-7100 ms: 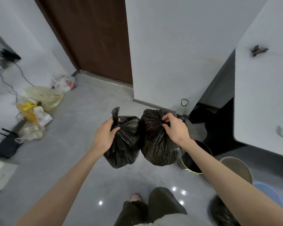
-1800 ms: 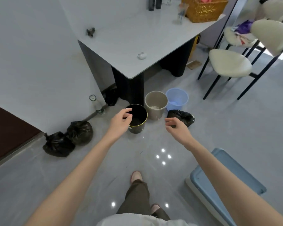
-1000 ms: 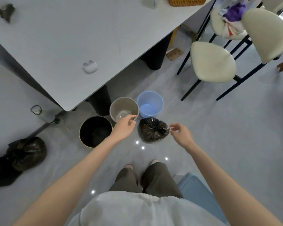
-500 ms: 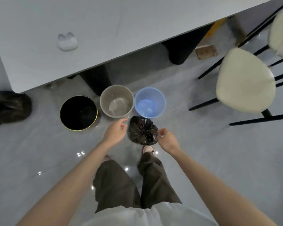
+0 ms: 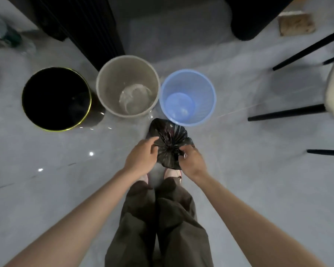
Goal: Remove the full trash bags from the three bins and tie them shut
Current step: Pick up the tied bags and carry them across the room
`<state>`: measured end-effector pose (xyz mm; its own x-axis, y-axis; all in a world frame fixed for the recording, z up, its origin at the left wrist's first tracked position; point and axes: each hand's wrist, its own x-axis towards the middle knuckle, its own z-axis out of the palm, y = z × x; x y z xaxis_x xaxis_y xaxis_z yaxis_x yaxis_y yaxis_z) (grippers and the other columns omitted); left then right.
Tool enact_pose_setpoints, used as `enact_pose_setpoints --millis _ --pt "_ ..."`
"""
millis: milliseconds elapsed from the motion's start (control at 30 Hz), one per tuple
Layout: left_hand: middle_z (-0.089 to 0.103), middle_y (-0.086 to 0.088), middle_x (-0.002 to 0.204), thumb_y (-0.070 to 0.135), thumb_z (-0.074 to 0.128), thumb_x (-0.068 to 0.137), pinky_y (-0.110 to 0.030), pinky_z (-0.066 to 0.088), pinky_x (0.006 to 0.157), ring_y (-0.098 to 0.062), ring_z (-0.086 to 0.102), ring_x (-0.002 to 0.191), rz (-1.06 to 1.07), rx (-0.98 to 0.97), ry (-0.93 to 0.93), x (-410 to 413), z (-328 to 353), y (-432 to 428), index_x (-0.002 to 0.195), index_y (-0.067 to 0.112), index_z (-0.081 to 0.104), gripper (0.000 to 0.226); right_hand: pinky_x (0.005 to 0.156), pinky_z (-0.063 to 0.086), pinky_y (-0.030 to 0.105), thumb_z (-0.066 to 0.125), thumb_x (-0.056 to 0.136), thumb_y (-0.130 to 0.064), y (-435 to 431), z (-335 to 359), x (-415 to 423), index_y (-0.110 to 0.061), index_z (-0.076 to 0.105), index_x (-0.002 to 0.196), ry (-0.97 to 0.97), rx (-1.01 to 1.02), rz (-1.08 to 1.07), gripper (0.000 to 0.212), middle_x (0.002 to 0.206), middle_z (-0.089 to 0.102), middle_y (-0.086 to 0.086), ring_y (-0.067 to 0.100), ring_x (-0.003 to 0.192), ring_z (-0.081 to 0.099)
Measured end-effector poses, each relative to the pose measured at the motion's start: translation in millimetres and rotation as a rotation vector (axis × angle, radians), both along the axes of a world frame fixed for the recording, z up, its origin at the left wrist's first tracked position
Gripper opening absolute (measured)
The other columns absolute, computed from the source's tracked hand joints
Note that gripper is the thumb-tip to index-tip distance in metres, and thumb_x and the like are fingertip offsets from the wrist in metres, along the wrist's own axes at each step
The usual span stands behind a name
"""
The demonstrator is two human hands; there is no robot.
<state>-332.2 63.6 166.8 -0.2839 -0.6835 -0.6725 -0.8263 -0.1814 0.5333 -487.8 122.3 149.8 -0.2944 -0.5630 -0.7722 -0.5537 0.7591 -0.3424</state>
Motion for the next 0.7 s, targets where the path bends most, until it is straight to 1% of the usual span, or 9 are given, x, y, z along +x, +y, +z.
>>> enact_pose_setpoints --millis 133,200,267,333,400,500,567,700 --pt "0.049 -0.015 0.132 0.019 0.041 0.097 -0.037 0.04 0.1 -0.029 0.05 0.117 -0.008 0.024 0.021 -5 -77 12 0.146 0.024 0.031 0.05 0.101 0.041 0.039 0.051 0.086 -0.015 2 -75 7 -0.02 0.045 0.137 0.054 -0.026 0.057 0.051 0.135 0.05 0.01 0.031 0.123 0.047" --pt "0.041 -0.012 0.141 0.019 0.041 0.097 -0.04 0.036 0.106 -0.028 0.045 0.125 -0.025 0.027 0.018 -6 -114 15 0.148 0.025 0.026 0.053 0.101 0.041 0.041 0.053 0.088 -0.019 2 -111 8 -0.022 0.042 0.139 0.088 -0.029 0.081 0.052 0.135 0.049 0.01 0.033 0.122 0.047" --pt "0.027 -0.009 0.152 0.02 0.041 0.098 -0.042 0.031 0.111 -0.029 0.034 0.136 -0.026 0.032 -0.003 -6 -148 16 0.149 0.027 0.021 0.056 0.099 0.043 0.044 0.054 0.089 -0.023 3 -142 12 -0.025 0.04 0.139 0.117 -0.028 0.115 0.052 0.136 0.047 0.009 0.035 0.12 0.049" --pt "0.017 -0.008 0.156 0.021 0.04 0.098 -0.042 0.027 0.113 -0.03 0.026 0.14 -0.022 0.035 -0.016 -4 -177 16 0.15 0.028 0.019 0.056 0.097 0.044 0.046 0.054 0.09 -0.025 4 -169 16 -0.025 0.039 0.14 0.153 -0.028 0.165 0.052 0.136 0.046 0.006 0.035 0.12 0.048" --pt "0.013 -0.005 0.158 0.023 0.041 0.098 -0.044 0.027 0.114 -0.03 0.022 0.142 -0.025 0.028 -0.008 -2 -201 16 0.149 0.03 0.018 0.056 0.097 0.043 0.047 0.055 0.091 -0.025 5 -192 19 -0.023 0.039 0.139 0.2 -0.047 0.21 0.051 0.134 0.046 0.006 0.035 0.119 0.049" --pt "0.013 -0.001 0.158 0.025 0.04 0.098 -0.046 0.029 0.113 -0.029 0.023 0.142 -0.052 0.03 0.002 1 -221 15 0.149 0.033 0.017 0.056 0.088 0.045 0.043 0.054 0.089 -0.015 5 -212 21 -0.017 0.046 0.132 0.245 -0.111 0.225 0.043 0.127 0.049 0.008 0.036 0.108 0.056" --pt "0.014 -0.001 0.158 0.024 0.04 0.099 -0.046 0.029 0.112 -0.029 0.024 0.141 -0.06 0.03 0.003 1 -225 13 0.149 0.033 0.017 0.056 0.083 0.044 0.041 0.051 0.09 -0.008 4 -215 18 -0.014 0.051 0.127 0.242 -0.138 0.226 0.038 0.123 0.05 0.008 0.037 0.103 0.058" --pt "0.015 -0.001 0.157 0.022 0.042 0.098 -0.047 0.031 0.111 -0.03 0.027 0.139 -0.053 0.015 0.016 5 -211 10 0.149 0.035 0.014 0.059 0.088 0.043 0.04 0.048 0.088 0.0 -1 -195 13 -0.009 0.055 0.127 0.2 -0.197 0.253 0.041 0.122 0.053 0.011 0.036 0.106 0.056"
